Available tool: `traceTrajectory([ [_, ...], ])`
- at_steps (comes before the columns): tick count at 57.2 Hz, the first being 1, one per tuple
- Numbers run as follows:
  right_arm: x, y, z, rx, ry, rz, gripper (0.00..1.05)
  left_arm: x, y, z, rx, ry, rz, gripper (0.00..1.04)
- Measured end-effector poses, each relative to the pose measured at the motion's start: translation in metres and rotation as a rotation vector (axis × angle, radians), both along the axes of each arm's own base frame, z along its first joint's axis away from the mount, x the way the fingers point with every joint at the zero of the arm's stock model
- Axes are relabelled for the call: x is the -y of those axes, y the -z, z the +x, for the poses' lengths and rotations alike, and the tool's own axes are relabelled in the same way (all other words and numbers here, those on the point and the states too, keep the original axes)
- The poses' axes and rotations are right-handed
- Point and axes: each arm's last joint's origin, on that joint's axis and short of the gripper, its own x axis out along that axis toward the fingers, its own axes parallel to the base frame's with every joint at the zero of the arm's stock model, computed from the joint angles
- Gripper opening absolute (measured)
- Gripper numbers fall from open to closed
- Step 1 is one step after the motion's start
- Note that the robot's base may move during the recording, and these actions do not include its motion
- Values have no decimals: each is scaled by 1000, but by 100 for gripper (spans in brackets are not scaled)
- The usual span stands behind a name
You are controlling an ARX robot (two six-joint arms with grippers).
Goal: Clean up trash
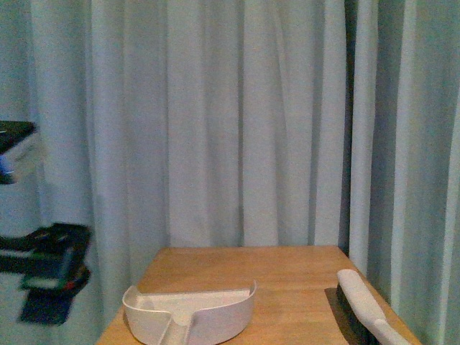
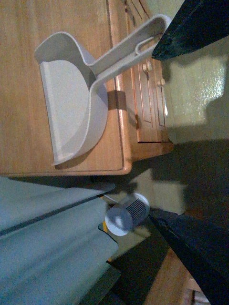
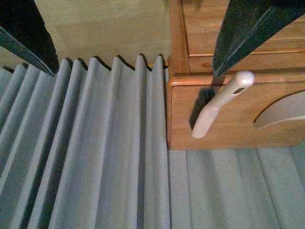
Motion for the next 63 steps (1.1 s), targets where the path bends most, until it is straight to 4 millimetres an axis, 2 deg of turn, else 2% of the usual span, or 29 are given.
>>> traceTrajectory([
  [6, 0, 0, 0, 0, 0, 0, 97, 27, -10, 41, -37, -6, 35, 97],
  [10, 0, 0, 0, 0, 0, 0, 97, 43, -10, 62, -63, -5, 54, 97],
  [15, 0, 0, 0, 0, 0, 0, 97, 56, 1, 83, -122, -24, 68, 97],
  [20, 0, 0, 0, 0, 0, 0, 97, 68, 25, 98, -203, -37, 89, 97],
  [27, 0, 0, 0, 0, 0, 0, 97, 78, 38, 101, -284, -38, 65, 97],
  [42, 0, 0, 0, 0, 0, 0, 97, 85, 40, 98, -338, -35, 23, 97],
  [63, 0, 0, 0, 0, 0, 0, 97, 97, 61, 99, -400, -41, 15, 97],
])
